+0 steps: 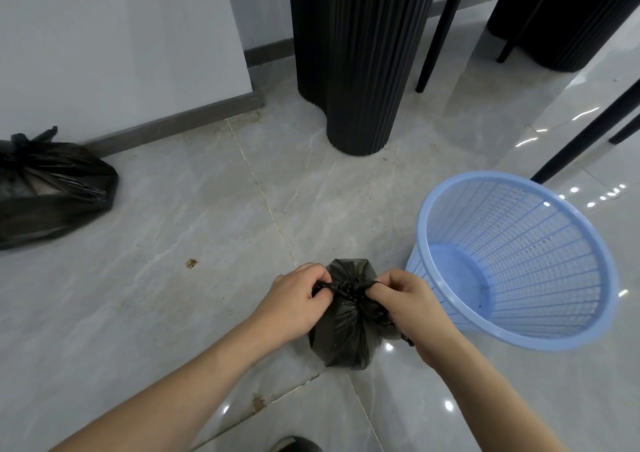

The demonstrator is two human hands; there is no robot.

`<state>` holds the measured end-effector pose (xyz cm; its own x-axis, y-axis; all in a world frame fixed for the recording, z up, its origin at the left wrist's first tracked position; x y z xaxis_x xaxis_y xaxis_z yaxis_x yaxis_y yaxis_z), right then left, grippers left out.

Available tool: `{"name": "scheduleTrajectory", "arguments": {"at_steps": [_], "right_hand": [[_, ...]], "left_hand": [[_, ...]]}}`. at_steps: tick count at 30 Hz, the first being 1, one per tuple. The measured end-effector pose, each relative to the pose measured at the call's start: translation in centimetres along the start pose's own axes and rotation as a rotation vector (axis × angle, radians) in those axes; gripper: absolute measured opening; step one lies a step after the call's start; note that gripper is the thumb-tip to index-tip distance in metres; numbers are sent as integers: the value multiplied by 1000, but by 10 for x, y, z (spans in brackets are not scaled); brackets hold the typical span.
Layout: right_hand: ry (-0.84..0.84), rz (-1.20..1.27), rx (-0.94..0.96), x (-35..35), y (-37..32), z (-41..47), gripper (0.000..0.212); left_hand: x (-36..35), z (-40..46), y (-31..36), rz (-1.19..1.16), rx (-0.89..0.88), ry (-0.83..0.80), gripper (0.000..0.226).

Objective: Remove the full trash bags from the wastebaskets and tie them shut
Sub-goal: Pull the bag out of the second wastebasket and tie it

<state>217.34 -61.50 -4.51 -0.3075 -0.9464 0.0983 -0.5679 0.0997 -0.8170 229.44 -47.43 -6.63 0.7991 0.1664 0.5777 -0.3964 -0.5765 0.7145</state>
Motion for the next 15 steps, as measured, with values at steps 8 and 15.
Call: {"name": "scheduleTrajectory", "arguments": {"at_steps": [8,15], "right_hand": [[-380,455,-110,-11,9,-3,23],[-185,400,-43,-6,11,5,33]], "left_hand": [[5,2,-3,-24,30,24,9],[15,-6,0,-170,-21,35,8]]}}
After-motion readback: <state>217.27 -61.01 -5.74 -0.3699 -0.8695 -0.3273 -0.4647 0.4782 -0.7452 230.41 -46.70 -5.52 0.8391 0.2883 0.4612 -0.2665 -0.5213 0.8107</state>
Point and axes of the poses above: each hand's wrist, its own z-axis towards the middle knuckle, its own x-axis out of the back of the hand, y = z × x, the point moved 4 cm from there along z, towards the middle knuckle, and after that the axes turned 13 degrees about -y, right-handed, at the moved point
